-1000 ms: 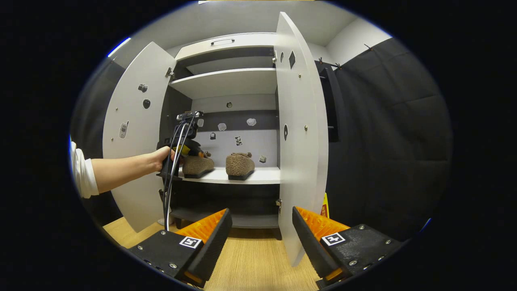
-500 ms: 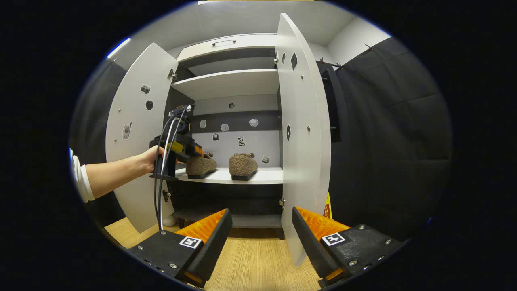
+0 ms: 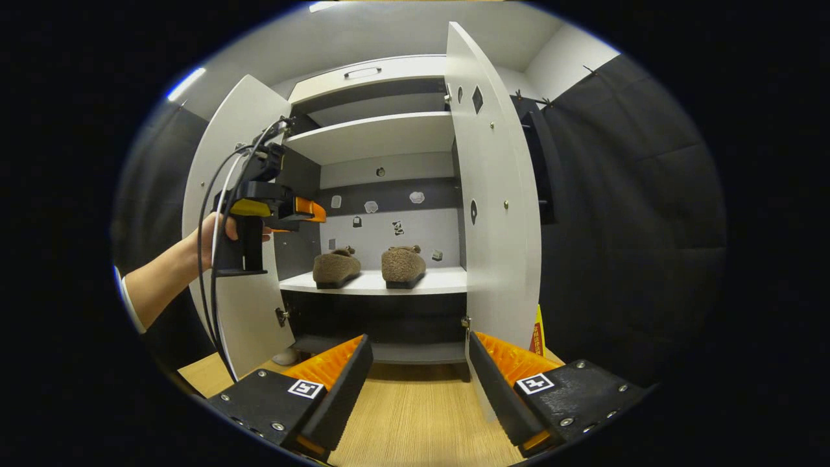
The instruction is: Grab one shoe with the right hand and put it into the shoe cabinet, grab the other shoe with the left hand and put it into the shoe cabinet; then close the right door with the right hand and the left door with the left hand.
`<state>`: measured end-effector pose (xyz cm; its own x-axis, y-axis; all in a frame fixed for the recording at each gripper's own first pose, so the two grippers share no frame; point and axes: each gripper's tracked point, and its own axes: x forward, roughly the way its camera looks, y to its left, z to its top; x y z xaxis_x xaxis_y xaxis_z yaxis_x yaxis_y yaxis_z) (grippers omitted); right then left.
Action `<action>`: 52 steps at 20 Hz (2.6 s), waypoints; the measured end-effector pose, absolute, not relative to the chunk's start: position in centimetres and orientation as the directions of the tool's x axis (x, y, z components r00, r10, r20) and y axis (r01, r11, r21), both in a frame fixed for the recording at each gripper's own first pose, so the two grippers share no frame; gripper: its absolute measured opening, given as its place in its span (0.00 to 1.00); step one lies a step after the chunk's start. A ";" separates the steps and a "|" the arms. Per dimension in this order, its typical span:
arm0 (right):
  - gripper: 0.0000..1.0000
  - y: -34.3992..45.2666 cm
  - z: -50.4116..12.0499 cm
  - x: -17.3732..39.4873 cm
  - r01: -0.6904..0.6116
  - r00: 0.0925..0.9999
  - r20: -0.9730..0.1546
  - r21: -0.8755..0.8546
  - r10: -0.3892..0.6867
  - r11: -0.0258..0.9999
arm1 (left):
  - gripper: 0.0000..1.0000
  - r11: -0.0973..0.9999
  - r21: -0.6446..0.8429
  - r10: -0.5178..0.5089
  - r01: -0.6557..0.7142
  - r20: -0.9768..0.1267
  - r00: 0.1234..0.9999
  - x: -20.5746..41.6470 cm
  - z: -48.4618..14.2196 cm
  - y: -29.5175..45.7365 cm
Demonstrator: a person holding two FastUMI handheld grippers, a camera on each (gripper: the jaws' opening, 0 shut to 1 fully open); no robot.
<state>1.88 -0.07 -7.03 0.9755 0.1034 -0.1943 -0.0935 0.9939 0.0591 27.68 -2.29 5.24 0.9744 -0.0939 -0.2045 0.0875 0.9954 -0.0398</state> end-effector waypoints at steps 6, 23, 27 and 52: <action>0.92 1.1 -6.6 1.5 -0.127 0.974 -0.180 0.076 0.138 0.989 | 0.97 0.997 0.009 -0.074 0.076 -0.134 0.988 20.1 7.2 -1.3; 0.92 4.5 -7.2 0.7 -0.172 0.965 -0.184 0.082 0.185 0.982 | 0.97 0.999 0.010 0.046 -0.045 -0.201 0.978 3.5 -3.7 1.2; 0.92 4.0 -6.4 0.1 -0.159 0.974 -0.151 0.076 0.169 0.984 | 0.96 0.999 0.006 0.046 -0.046 -0.191 0.980 1.7 -4.3 1.3; 0.92 -18.6 11.0 9.1 0.190 0.981 0.057 -0.060 -0.187 0.980 | 0.97 0.996 0.007 0.083 -0.084 -0.192 0.978 -3.2 -5.8 2.1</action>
